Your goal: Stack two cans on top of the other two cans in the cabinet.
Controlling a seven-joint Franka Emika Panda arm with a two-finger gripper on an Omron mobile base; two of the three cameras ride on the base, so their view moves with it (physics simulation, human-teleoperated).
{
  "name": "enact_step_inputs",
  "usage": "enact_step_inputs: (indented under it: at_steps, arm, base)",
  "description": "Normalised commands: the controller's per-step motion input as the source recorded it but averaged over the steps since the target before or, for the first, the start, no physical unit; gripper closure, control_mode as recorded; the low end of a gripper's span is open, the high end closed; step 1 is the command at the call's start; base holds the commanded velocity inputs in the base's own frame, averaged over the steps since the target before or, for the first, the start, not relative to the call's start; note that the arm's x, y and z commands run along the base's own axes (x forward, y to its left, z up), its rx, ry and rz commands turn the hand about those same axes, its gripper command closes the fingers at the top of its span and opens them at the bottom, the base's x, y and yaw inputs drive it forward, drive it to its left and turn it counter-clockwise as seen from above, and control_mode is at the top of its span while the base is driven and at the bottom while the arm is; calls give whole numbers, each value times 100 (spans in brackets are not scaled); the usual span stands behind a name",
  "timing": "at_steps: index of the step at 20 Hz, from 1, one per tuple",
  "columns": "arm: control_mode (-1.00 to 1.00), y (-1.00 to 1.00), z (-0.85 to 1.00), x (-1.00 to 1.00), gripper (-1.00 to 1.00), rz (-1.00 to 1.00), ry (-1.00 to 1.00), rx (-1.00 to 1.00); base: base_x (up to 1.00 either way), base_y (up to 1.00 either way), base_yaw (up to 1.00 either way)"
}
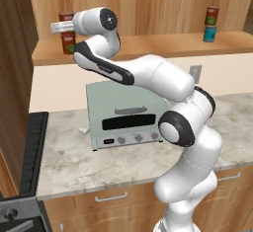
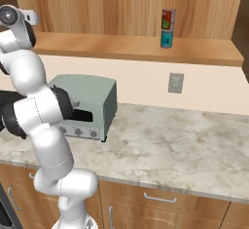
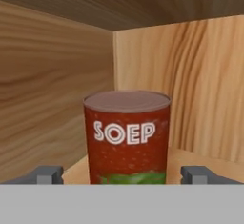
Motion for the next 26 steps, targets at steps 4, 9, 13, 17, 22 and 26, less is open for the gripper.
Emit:
enact_step_inputs:
  at_steps: [4, 9, 13, 17, 22, 26]
  arm:
    - [-100, -24, -14, -38, -100, 0, 0, 1]
    - [-100, -33, -15, -38, -100, 0, 0, 2]
    - [-100, -56, -3, -48, -100, -2, 0, 1]
    - [-100, -59, 0, -61, -100, -5, 1, 1]
    - [-100, -62, 0, -65, -100, -6, 17, 2]
    - [-100, -40, -1, -75, -100, -12, 19, 0]
  base:
    - [0, 0, 0]
    - [0, 0, 0]
    - [0, 0, 0]
    - [0, 0, 0]
    - [0, 0, 0]
    - [0, 0, 0]
